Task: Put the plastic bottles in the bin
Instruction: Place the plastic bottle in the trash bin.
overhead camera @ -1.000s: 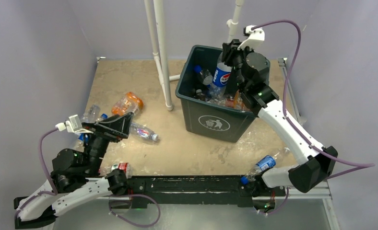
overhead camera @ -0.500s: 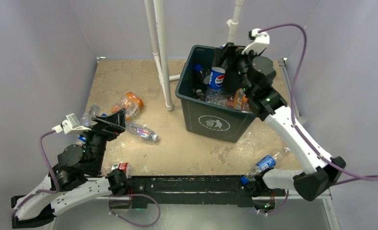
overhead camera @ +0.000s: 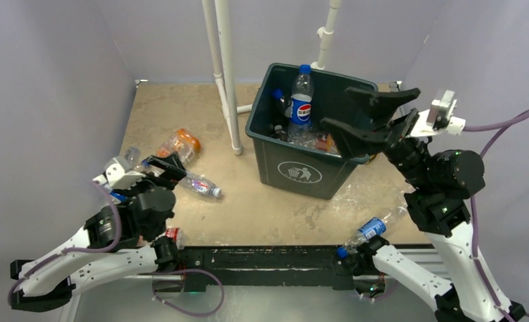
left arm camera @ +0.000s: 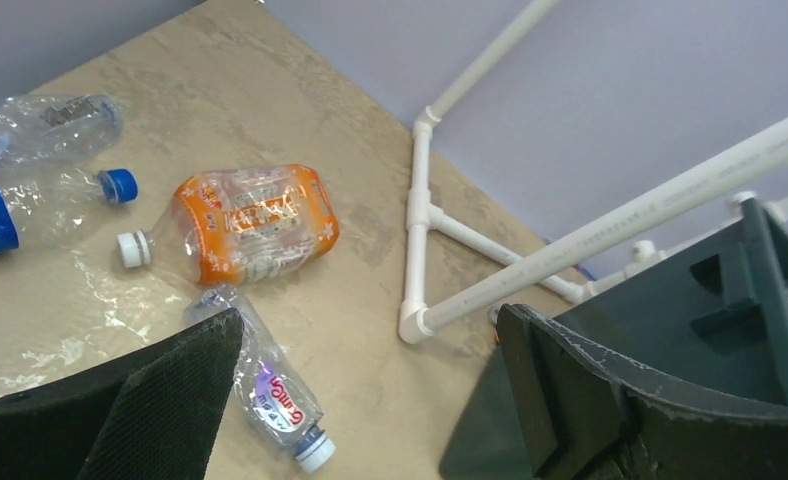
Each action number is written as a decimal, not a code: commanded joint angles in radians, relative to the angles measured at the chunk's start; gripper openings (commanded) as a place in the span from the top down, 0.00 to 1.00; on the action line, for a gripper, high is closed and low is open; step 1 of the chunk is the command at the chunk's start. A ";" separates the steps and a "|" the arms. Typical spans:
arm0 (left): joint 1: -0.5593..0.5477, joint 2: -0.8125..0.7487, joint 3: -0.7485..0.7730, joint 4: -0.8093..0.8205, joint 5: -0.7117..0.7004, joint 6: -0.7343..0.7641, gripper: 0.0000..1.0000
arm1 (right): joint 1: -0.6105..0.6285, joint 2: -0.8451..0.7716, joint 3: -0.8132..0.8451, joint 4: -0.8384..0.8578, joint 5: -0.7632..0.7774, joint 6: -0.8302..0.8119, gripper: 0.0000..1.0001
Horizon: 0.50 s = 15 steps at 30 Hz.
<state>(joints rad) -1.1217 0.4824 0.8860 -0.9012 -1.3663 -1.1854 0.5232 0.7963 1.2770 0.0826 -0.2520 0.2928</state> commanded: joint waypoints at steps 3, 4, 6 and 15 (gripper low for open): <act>-0.002 0.173 0.030 -0.008 -0.015 0.019 0.01 | 0.000 -0.035 -0.126 -0.008 -0.377 0.023 0.04; -0.001 0.202 0.033 -0.014 -0.004 0.000 0.01 | 0.000 -0.050 -0.146 -0.001 -0.384 0.017 0.04; -0.001 0.258 0.040 -0.072 0.011 -0.103 0.00 | 0.000 -0.073 -0.179 0.014 -0.391 0.009 0.04; 0.163 0.433 0.016 -0.066 0.196 -0.198 0.01 | 0.000 -0.152 -0.251 0.041 -0.409 0.033 0.04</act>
<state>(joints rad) -1.0843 0.8921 0.8978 -1.0325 -1.3025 -1.4006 0.5232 0.7029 1.0492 0.0658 -0.6235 0.3050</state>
